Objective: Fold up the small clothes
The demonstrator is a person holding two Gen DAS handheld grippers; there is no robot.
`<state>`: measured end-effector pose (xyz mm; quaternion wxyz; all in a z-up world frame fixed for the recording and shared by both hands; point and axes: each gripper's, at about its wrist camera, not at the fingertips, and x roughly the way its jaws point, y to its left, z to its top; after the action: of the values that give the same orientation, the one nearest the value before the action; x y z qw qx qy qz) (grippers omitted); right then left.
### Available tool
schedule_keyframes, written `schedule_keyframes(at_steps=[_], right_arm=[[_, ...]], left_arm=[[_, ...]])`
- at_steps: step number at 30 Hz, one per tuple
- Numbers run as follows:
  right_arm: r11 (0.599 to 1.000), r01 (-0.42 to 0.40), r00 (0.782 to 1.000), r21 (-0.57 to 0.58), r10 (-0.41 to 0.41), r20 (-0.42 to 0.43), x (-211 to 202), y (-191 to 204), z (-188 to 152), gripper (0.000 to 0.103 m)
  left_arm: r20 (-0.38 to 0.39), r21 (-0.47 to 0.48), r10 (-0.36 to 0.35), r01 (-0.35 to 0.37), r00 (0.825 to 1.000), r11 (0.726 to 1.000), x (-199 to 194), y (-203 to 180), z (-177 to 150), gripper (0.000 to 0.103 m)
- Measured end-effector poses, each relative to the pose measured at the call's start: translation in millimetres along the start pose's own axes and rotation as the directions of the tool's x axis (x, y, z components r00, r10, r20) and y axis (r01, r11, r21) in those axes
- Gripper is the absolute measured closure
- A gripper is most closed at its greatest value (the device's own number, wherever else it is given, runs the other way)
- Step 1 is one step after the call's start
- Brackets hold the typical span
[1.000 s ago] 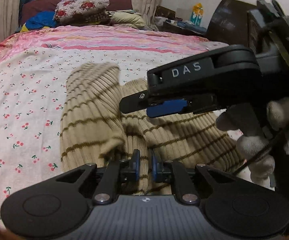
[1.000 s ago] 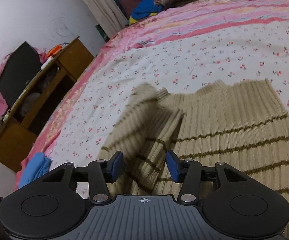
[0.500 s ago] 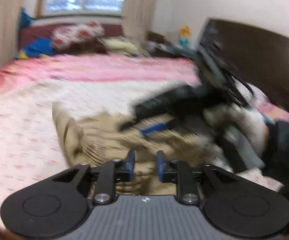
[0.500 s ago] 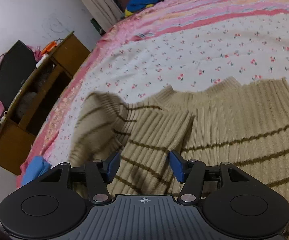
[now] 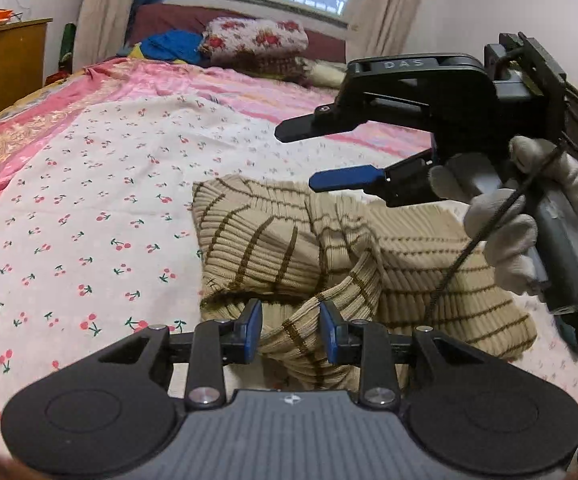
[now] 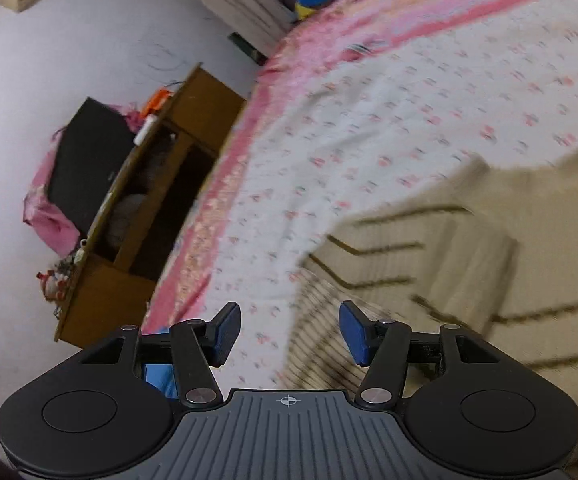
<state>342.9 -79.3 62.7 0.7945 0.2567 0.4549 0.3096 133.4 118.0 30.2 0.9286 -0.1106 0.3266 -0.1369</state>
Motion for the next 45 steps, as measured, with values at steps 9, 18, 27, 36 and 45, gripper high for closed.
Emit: schedule_keyframes(at_steps=[9, 18, 27, 36, 45], right_arm=[[0.93, 0.348, 0.938, -0.116, -0.344, 0.053, -17.1, -8.0, -7.9, 0.048], [0.908, 0.399, 0.916, -0.128, -0.401, 0.008, 24.6, 0.3, -8.9, 0.091], [0.935, 0.297, 0.952, -0.193, -0.306, -0.019, 69.6, 45.0, -4.1, 0.087], [0.897, 0.356, 0.93, -0.26, -0.366, 0.009, 59.1, 52.1, -11.6, 0.067], [0.845, 0.395, 0.9, -0.361, -0.435, -0.034, 91.9, 65.8, -22.5, 0.055]], left_arm=[[0.022, 0.098, -0.04, 0.038, 0.999, 0.994, 6.8, -17.4, 1.0, 0.066], [-0.003, -0.009, 0.039, -0.039, 0.999, 0.999, 19.5, 7.6, -2.6, 0.077], [-0.024, -0.199, 0.15, -0.152, 0.988, 0.968, 6.9, 44.9, -11.2, 0.078], [0.035, -0.197, 0.155, -0.145, 0.987, 0.97, -8.6, 42.5, -9.8, 0.077], [-0.027, -0.18, 0.112, -0.115, 0.993, 0.977, 1.6, 35.9, -14.8, 0.069]])
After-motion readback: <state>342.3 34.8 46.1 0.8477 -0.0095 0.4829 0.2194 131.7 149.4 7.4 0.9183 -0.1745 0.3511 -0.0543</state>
